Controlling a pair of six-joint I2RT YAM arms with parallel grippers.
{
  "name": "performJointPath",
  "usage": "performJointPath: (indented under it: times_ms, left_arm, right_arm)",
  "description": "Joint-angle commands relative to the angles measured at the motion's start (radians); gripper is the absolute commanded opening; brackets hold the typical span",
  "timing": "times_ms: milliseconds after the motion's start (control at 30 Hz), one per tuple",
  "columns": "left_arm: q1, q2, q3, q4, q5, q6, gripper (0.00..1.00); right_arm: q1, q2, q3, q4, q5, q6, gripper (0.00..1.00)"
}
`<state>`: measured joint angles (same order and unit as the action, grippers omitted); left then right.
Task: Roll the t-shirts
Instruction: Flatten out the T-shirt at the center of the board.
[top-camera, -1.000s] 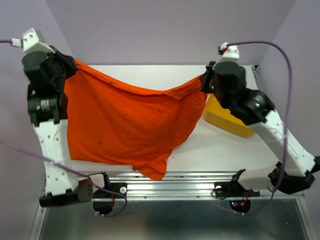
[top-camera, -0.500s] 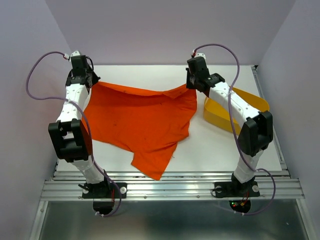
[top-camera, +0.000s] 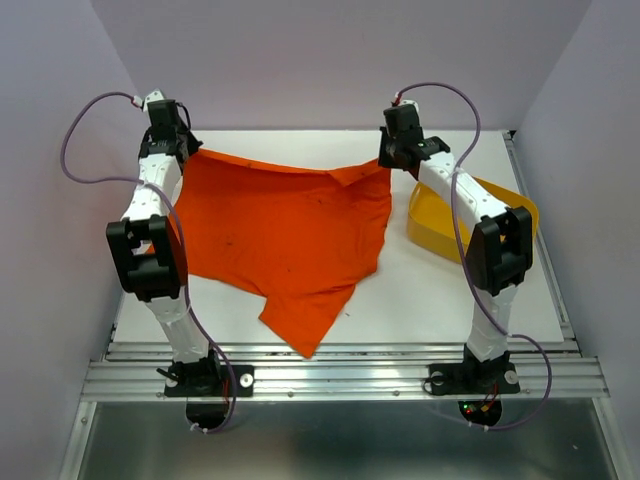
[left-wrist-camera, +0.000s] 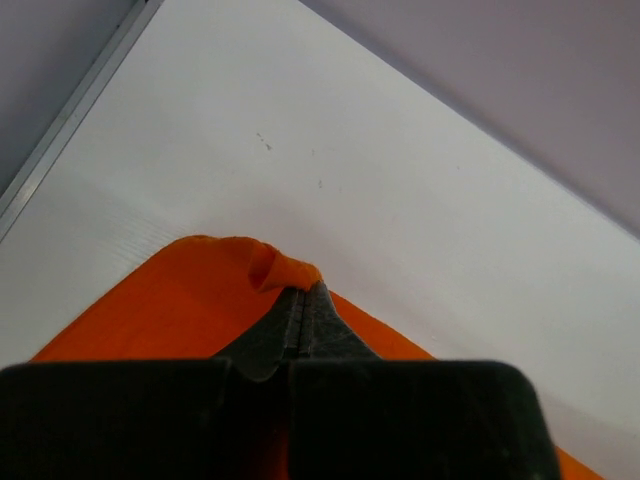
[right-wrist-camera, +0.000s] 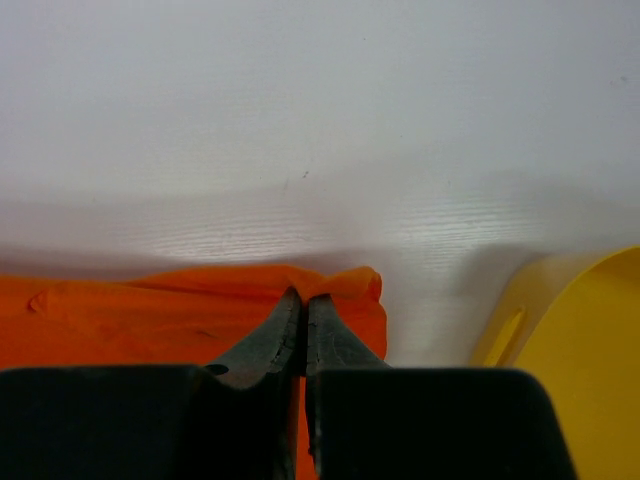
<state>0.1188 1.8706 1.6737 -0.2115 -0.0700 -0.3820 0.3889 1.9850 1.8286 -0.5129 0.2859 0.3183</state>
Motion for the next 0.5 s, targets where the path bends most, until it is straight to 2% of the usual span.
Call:
performJointPath:
  times_ms: [0, 467]
  left_arm:
    - [-0.005, 0.071, 0.139, 0.021, -0.004, 0.008, 0.00]
    - [-0.042, 0.390, 0.559, -0.058, -0.001, 0.045, 0.00]
  right_arm:
    - [-0.008, 0.003, 0.070, 0.043, 0.004, 0.004, 0.01]
    - [-0.047, 0.170, 0.260, 0.036, 0.047, -0.050, 0.01]
